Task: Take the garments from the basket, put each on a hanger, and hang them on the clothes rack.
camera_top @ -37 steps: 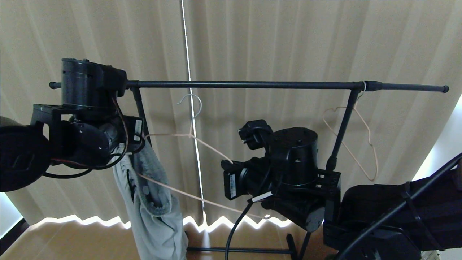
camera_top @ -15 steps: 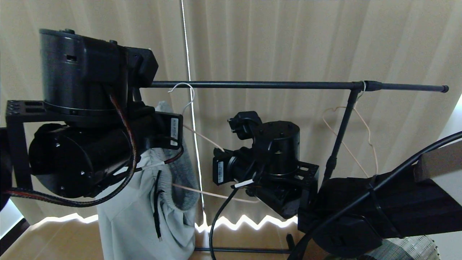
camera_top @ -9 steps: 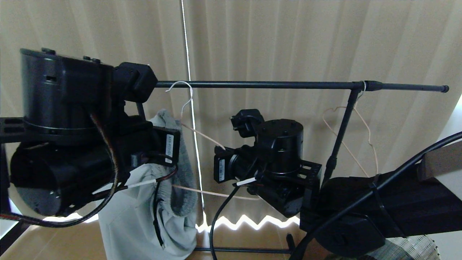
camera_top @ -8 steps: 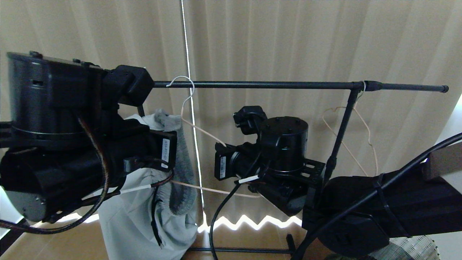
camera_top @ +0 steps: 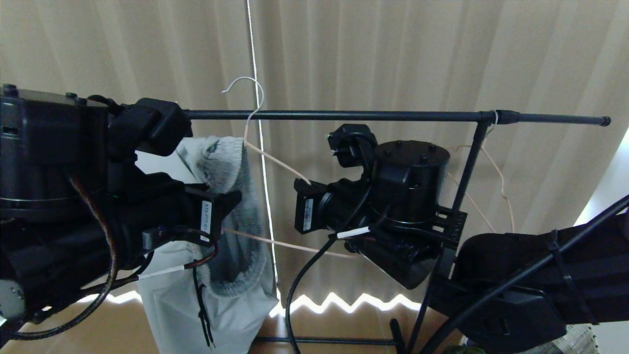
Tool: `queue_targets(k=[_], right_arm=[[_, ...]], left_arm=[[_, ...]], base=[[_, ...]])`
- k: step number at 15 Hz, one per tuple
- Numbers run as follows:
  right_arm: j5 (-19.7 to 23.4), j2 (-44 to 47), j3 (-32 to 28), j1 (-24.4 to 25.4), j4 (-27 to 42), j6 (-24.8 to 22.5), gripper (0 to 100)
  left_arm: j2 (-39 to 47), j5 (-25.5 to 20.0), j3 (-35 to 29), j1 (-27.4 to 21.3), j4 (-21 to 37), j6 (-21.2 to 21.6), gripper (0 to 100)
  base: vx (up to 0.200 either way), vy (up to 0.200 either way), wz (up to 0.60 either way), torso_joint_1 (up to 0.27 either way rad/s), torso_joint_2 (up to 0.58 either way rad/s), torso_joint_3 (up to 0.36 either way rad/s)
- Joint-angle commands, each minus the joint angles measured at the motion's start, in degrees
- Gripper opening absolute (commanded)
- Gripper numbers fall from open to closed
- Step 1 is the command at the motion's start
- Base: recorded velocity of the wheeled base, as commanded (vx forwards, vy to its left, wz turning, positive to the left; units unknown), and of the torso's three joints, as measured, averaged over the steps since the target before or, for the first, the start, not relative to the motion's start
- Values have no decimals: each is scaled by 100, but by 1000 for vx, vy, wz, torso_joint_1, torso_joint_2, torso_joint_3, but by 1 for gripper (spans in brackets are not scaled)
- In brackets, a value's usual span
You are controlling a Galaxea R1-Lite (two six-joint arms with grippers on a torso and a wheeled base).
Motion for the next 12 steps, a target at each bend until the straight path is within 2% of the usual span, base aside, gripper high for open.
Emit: queue_targets(k=[1, 2, 3, 4, 8, 10, 12], right_arm=[[-1, -135, 1, 3, -1, -40, 0], [-1, -135, 1, 3, -1, -40, 0], [8, -206, -7, -94, -10, -181, 0], [8, -241, -16, -173, -10, -251, 0], [25, -417, 10, -578, -1, -471, 0], [60, -557, 212, -859, -1, -620, 0], [131, -803, 634, -1043, -89, -734, 0]], left_arm=[[-100, -39, 108, -34, -17, 11, 100], [-100, -39, 108, -34, -17, 11, 100], [-319, -434, 248, -34, -26, 20, 100], [-504, -637, 336, -25, -26, 73, 100], [-1110, -768, 784, -7, -79, 548, 100], [-1462, -953, 995, 10, -210, 917, 100], [-1611, -988, 969, 300, -351, 1497, 100]], base=[[0, 0, 0, 0, 0, 0], [0, 0, 0, 0, 0, 0], [0, 0, 0, 0, 0, 0], [0, 0, 0, 0, 0, 0], [0, 0, 0, 0, 0, 0], [0, 0, 0, 0, 0, 0], [0, 0, 0, 0, 0, 0]])
